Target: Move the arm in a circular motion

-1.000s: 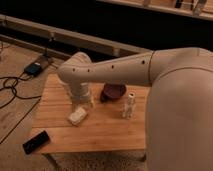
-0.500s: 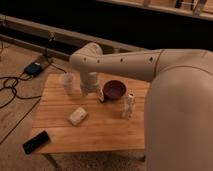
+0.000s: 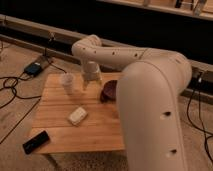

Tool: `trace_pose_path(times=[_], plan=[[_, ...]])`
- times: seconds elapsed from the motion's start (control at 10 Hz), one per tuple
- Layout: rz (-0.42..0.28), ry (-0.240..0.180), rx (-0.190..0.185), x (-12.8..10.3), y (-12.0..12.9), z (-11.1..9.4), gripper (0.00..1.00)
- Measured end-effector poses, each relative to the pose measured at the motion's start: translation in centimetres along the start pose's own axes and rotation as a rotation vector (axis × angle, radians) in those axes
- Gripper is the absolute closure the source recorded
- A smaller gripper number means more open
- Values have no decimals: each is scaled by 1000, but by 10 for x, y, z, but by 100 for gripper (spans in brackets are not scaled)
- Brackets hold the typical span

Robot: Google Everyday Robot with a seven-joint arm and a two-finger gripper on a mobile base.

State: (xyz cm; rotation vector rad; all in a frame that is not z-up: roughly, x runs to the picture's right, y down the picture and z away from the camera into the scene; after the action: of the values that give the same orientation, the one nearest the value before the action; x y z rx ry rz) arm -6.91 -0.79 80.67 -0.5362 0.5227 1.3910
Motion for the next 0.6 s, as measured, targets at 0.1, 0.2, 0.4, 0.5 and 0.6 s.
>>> trace_pose_path(times=[0.1,0.2,0.4,0.5,0.6], plan=[[-19,0,8,-13,8,3,35],[-39,-2,11,-23,18,5,35],[-108,-2,6,-35,56,9,35],[-136,-4,2,-36,70,8,35],[-166,-5,-4,-34,85,8,35]])
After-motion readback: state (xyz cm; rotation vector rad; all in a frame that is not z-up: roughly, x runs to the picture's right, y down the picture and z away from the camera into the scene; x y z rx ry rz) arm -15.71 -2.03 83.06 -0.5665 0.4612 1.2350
